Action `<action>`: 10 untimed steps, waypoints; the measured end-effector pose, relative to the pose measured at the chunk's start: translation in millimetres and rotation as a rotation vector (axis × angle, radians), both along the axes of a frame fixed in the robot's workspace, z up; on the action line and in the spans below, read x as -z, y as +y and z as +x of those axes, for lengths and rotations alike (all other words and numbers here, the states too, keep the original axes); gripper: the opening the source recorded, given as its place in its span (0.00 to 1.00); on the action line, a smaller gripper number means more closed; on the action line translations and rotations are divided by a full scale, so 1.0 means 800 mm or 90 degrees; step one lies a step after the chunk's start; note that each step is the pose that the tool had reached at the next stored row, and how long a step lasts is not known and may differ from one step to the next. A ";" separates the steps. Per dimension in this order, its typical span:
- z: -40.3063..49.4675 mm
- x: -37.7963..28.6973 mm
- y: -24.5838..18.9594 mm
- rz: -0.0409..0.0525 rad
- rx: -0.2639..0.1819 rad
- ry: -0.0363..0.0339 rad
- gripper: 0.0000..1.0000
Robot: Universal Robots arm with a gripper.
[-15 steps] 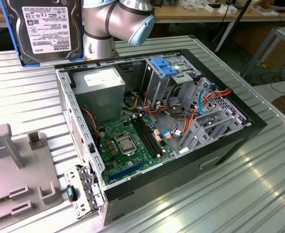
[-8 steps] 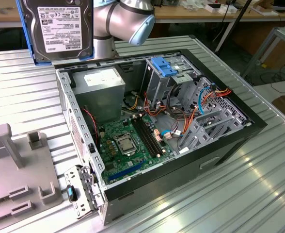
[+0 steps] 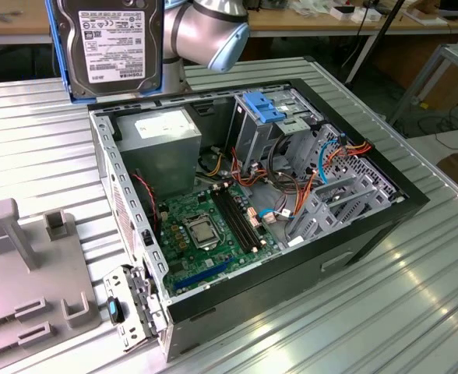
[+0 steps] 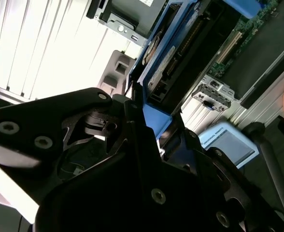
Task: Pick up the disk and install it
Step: 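Pick up the disk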
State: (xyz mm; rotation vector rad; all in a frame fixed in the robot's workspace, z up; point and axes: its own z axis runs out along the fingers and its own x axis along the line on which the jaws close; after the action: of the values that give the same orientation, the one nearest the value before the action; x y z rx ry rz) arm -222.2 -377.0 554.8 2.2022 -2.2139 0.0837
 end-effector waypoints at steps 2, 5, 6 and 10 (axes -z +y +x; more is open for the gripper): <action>0.004 0.0000 0.0000 0.0000 0.000 0.0000 0.37; 0.014 0.0002 0.0000 0.0000 0.000 0.0000 0.37; 0.016 0.0002 0.0000 0.0000 0.000 0.0000 0.37; 0.031 0.0005 0.0000 -0.0001 0.000 0.0000 0.37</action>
State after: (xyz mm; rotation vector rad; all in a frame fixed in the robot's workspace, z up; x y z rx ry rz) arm -197.2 -377.0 554.4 2.2021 -2.2138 0.0838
